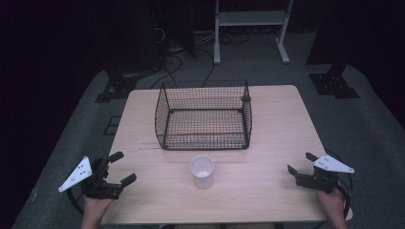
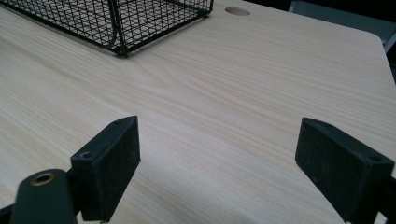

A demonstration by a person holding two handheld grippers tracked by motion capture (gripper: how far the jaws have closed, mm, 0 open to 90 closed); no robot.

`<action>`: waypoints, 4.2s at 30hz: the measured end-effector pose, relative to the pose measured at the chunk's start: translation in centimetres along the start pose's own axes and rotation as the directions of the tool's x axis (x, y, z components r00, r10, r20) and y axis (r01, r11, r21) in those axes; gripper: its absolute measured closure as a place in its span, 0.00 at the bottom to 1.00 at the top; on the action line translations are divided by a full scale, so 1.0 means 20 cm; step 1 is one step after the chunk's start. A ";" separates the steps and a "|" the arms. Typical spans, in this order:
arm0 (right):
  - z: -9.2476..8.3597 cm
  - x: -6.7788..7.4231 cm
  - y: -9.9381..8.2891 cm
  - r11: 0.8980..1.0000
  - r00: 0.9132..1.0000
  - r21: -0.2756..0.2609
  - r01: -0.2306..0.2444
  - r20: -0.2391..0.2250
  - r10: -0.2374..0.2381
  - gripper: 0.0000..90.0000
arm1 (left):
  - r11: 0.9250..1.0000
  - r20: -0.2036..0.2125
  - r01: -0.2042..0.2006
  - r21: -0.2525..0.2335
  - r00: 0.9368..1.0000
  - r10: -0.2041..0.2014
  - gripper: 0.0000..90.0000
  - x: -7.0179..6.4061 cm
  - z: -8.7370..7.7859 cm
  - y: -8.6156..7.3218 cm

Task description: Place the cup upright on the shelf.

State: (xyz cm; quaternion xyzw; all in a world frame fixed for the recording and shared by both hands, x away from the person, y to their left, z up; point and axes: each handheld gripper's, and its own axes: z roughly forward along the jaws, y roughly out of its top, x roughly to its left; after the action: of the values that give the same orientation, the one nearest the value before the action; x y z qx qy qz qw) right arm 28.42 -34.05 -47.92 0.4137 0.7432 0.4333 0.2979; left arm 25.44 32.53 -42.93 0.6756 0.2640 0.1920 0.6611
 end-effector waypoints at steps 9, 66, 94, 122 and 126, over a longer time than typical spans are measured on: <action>0.00 0.00 0.00 1.000 1.000 0.000 0.001 -0.004 -0.001 0.15 | 1.000 0.016 -0.014 0.017 1.000 0.014 0.02 -0.01 0.04 0.00; 0.01 0.01 0.00 1.000 1.000 0.000 0.014 -0.003 -0.014 0.15 | 0.957 0.259 -0.148 0.248 0.962 0.081 0.02 -0.28 0.65 0.00; 0.01 0.01 0.00 1.000 1.000 -0.003 0.020 -0.007 -0.020 0.15 | 0.934 0.305 -0.151 0.324 0.951 0.048 0.02 -0.31 0.82 -0.06; 0.01 0.02 0.01 1.000 1.000 -0.004 0.020 -0.012 -0.021 0.15 | 0.897 0.332 -0.206 0.391 0.941 0.071 0.09 -0.35 0.96 -0.07; 0.01 0.02 0.01 1.000 1.000 -0.005 0.021 -0.012 -0.021 0.15 | 0.886 0.335 -0.226 0.404 0.938 0.086 0.13 -0.35 0.96 -0.07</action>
State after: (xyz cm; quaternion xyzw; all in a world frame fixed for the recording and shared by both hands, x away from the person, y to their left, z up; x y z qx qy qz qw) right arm 28.46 -33.67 -47.93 0.4026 0.7481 0.4346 0.2989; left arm 31.52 13.06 -44.68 0.8471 0.1382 0.0737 0.5079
